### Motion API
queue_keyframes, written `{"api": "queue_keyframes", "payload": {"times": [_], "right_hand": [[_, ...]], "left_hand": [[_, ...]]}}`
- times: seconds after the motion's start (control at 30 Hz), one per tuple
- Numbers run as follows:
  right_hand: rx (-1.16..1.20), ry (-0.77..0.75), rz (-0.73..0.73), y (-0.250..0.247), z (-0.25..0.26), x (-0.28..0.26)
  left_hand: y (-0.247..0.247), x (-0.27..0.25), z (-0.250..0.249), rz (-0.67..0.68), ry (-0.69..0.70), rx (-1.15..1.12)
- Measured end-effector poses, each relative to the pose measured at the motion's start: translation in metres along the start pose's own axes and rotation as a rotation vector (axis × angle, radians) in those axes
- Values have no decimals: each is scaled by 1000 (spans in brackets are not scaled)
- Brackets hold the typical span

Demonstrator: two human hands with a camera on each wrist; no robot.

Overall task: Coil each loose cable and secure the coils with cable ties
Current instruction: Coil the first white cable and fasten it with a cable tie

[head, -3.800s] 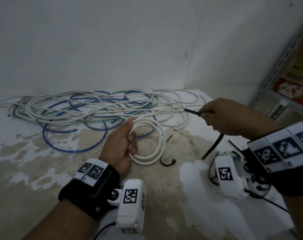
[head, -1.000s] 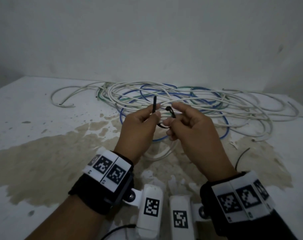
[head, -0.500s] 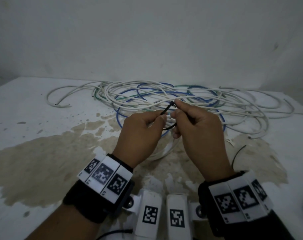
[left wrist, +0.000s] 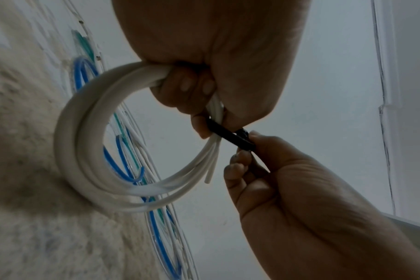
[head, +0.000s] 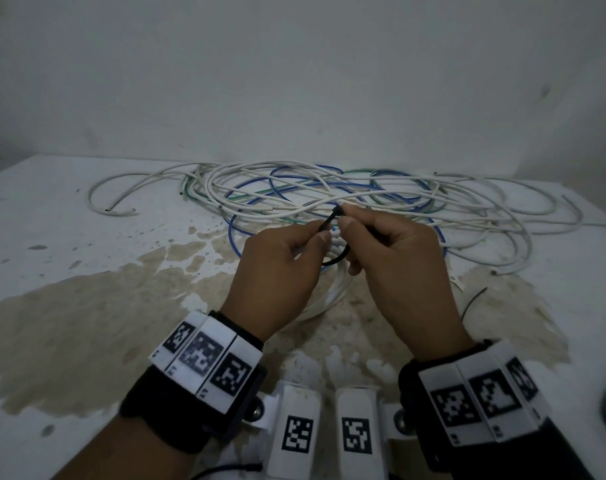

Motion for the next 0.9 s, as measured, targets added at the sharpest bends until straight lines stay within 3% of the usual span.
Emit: {"api": "queue_keyframes", "payload": {"times": [0.27,0.43,0.7,0.9], "right_hand": [[283,204,63,1,-4,0],[353,240,58,1,-3,-1],[255,156,180,-3,1,-2],[203,56,84,-5,6,-3]], "left_hand": [[1,-1,0,12,51,1],[1,-2,-1,12,91,9],[2,-6,-5,0,220,52],[2,-4,-1,9,122,9]]}}
Point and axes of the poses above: each hand's wrist, its own x-axis towards the middle knuckle, its own y-axis out of the palm, z = x × y, the point moved 3 cm from there along x, towards the middle knuckle, and after that the axes turned 6 degrees about -x, right-handed, at the moved point
